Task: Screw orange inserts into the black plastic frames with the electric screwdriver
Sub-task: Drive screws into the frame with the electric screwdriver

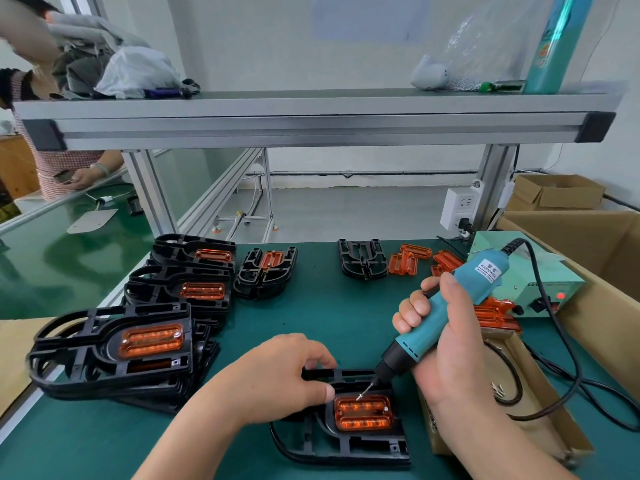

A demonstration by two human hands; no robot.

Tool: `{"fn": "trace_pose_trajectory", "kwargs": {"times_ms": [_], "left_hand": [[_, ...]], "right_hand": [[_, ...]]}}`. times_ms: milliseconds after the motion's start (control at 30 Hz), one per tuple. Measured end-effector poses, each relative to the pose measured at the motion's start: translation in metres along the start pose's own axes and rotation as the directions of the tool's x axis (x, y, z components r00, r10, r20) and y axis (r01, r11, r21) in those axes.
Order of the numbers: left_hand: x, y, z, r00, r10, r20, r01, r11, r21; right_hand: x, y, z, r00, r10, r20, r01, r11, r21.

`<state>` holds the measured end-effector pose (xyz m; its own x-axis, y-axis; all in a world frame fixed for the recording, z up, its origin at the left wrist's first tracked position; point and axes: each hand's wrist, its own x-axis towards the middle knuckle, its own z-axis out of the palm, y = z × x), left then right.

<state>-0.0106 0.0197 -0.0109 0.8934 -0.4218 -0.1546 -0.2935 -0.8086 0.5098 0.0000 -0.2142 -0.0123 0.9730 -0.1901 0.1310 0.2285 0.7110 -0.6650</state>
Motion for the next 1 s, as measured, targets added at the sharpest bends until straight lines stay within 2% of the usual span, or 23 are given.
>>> {"fn": "trace_pose_trajectory", "kwargs": {"times_ms": [267,500,867,1000], "left_hand": [[0.005,-0.004,0.004,1.0,-0.018,0.016,0.018,0.999,-0.038],[0.006,-0.005,0.006,1.0,-0.01,0.013,0.01,0.999,-0.042],[0.005,-0.001,0.005,0.999,-0.025,0.02,0.026,0.998,-0.048],[0.003,0.001,0.004,0.999,-0.023,0.024,0.024,0.999,-0.047]], "right_hand": [[-0.007,0.002,0.013,0.999,0.001,0.034,0.001,0.999,-0.05],[-0.015,0.009,0.02,0.988,0.016,0.151,-0.001,0.995,-0.099],[-0.023,0.01,0.024,0.973,0.028,0.229,0.01,0.987,-0.16],[-0.024,0.009,0.026,0.953,0.022,0.301,0.041,0.979,-0.2]]}}
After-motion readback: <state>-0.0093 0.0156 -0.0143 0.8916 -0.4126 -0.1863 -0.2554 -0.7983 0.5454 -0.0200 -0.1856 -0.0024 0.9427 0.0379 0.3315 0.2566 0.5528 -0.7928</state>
